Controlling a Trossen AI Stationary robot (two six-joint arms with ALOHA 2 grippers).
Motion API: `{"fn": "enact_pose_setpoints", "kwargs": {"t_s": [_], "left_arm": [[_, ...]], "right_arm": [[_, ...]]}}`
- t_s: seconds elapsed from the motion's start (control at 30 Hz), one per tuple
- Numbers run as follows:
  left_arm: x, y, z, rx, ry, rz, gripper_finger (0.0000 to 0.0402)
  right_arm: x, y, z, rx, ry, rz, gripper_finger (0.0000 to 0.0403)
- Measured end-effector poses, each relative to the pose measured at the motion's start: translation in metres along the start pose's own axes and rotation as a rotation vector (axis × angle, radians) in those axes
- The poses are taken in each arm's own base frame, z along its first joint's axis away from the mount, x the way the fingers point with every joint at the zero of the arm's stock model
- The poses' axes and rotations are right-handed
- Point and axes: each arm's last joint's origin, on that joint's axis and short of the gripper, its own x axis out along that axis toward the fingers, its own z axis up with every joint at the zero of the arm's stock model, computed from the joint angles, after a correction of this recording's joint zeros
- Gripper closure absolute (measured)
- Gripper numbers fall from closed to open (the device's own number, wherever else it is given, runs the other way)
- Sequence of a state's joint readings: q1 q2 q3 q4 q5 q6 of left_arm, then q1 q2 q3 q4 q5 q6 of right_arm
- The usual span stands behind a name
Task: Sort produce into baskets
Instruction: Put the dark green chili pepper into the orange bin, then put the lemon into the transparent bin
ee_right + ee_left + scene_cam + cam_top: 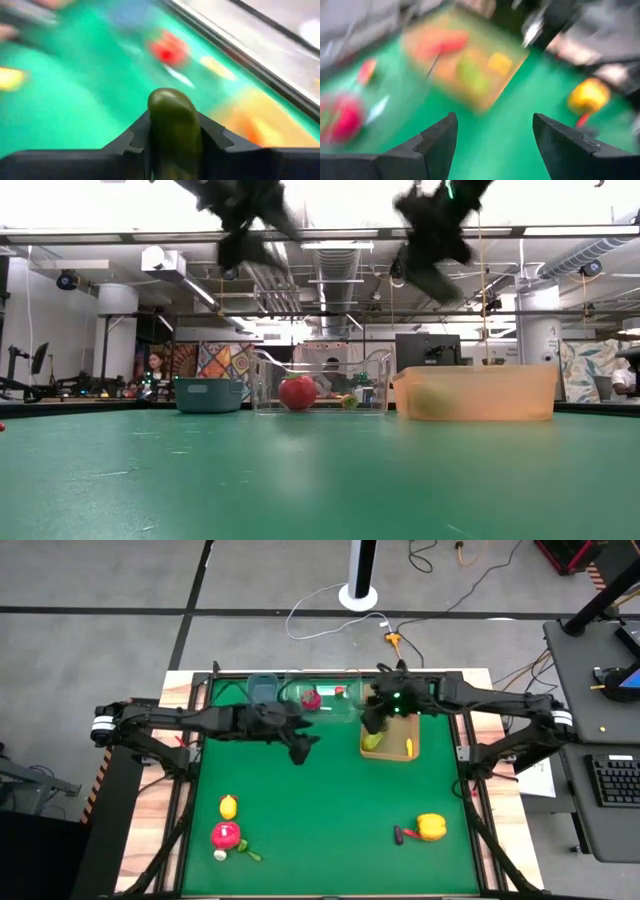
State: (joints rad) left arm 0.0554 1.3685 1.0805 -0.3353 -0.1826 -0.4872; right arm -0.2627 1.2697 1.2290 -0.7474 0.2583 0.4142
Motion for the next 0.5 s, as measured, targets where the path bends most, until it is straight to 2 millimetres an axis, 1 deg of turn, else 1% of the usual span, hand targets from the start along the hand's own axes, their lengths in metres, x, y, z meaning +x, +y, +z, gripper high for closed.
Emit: {"fn": "enact_pose_setpoints", "kwargs": {"t_s": [0.03, 0.1, 0.2, 0.3, 0.4, 0.5], "left_arm": [[-0.001, 0.004, -0.007, -0.019, 0.068, 0.041, 0.0161], [-0.002, 0.010, -0.018, -0.067, 0.182, 0.112, 0.0160], [-0.007, 0.017, -0.032, -0.131, 0.322, 0.201, 0.0160], [-0.012, 0.021, -0.041, -0.190, 0.406, 0.269, 0.0160], [-0.015, 0.023, -0.045, -0.256, 0.467, 0.294, 0.0160], [-0.017, 0.022, -0.048, -0.317, 0.517, 0.279, 0.0160]], "right_arm": [[0.007, -0.008, -0.008, 0.012, 0.063, -0.096, 0.0315], [0.022, -0.020, -0.020, 0.039, 0.155, -0.190, 0.0318], [0.040, -0.030, -0.031, 0.080, 0.214, -0.220, 0.0312], [0.056, -0.035, -0.041, 0.130, 0.263, -0.259, 0.0291], [0.061, -0.036, -0.045, 0.136, 0.286, -0.270, 0.0260], [0.064, -0.035, -0.045, 0.135, 0.295, -0.269, 0.0230]]}}
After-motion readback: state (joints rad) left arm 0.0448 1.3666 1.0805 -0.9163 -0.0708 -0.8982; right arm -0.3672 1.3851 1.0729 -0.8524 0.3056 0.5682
